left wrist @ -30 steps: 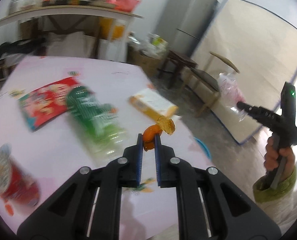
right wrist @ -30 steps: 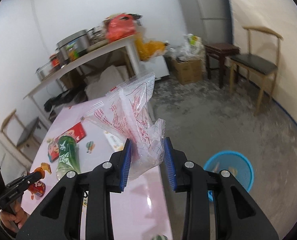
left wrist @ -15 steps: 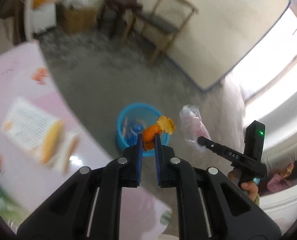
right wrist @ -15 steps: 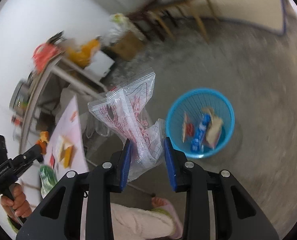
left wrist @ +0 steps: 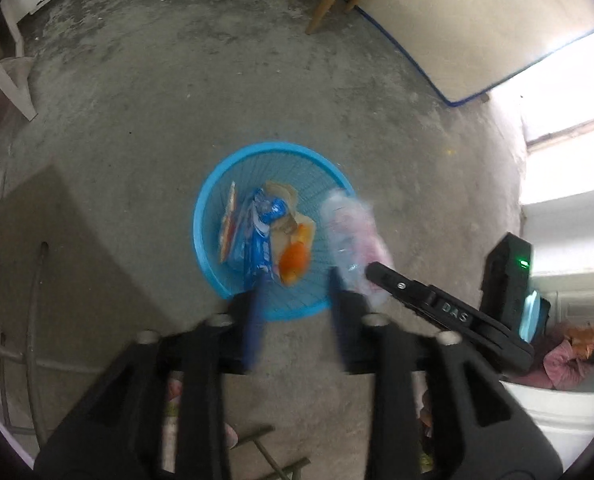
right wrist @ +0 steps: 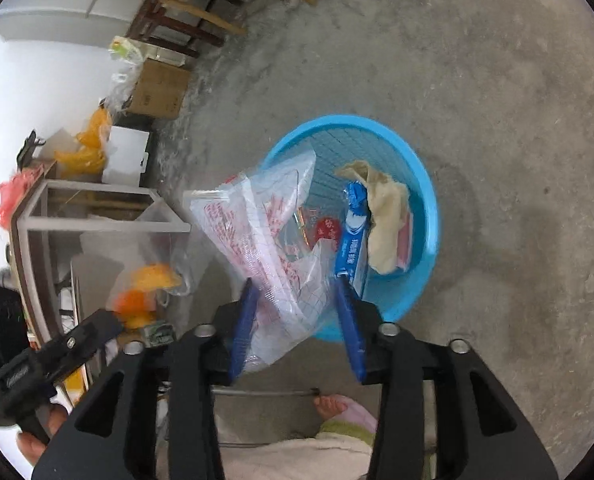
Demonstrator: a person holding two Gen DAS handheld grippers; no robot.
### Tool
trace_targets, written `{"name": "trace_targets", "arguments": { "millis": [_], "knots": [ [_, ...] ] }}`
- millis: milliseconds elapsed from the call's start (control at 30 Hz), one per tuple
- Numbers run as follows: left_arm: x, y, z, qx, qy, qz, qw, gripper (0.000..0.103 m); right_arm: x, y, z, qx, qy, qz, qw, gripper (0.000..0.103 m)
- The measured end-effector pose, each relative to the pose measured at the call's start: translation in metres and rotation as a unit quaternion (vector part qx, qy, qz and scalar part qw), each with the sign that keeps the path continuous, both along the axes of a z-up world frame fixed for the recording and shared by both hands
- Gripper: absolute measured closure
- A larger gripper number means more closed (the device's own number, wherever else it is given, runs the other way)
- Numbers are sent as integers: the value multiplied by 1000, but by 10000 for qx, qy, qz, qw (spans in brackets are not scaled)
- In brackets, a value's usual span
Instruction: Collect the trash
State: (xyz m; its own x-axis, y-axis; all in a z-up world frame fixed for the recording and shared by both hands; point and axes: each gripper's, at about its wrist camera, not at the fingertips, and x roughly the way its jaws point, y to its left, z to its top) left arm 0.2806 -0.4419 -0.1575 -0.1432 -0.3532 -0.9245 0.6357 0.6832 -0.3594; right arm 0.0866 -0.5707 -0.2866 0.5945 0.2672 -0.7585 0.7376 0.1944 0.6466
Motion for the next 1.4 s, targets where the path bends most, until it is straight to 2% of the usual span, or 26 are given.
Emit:
{"name": "trace_targets", "arguments": {
  "millis": [100, 200, 400, 433, 500, 700, 800, 967, 1100, 1133, 1200, 1233, 1300, 1400],
  "knots": [
    [7, -2, -4, -51, 2, 90, 9999, 61, 3, -8, -27, 120, 205, -92, 9997, 53],
    [8, 5, 1, -125, -40, 190, 9997, 59, -1, -6, -42, 223, 265, -219, 9992, 52],
    [9, 21, 31, -315, -381, 134, 9987, 59, -12, -3, -48, 229, 207, -352, 9989, 49],
    [6, 28, 45, -423, -485, 126, 9978, 58, -13, -3, -45, 220, 182, -391, 9988, 49],
    [2, 38, 61, -588, -600, 139, 9964, 56, -18, -3, -37, 171, 134, -430, 9988, 49],
    [-24, 106, 129, -1248, -1000, 317, 9866, 45, -33, 13, 5, -255, -73, -302, 9992, 47],
    [-48, 158, 158, -1636, -1229, 497, 9776, 39, -44, 31, 40, -564, -295, -86, 9979, 42],
    [-81, 237, 183, -1943, -1589, 884, 9639, 32, -54, 68, 102, -1046, -807, 441, 9902, 30],
    [-105, 297, 188, -1891, -1938, 1277, 9541, 29, -37, 107, 167, -1799, -1287, 1334, 9661, 22],
    [-107, 309, 188, -1870, -1963, 1360, 9529, 29, -27, 123, 189, -2104, -1431, 1667, 9526, 20],
    [-114, 333, 186, -1823, -1964, 1518, 9514, 28, -11, 143, 214, -2364, -1669, 2109, 9337, 15],
    [-118, 345, 183, -1803, -1955, 1584, 9509, 28, 2, 159, 230, -2525, -1821, 2411, 9192, 13],
    [-124, 364, 180, -1719, -2009, 1719, 9490, 28, 29, 187, 252, -2798, -1989, 2919, 8927, 11],
    [-136, 390, 176, -1538, -2147, 1962, 9443, 27, 64, 220, 269, -3015, -1967, 3461, 8664, 10]
  ]
}}
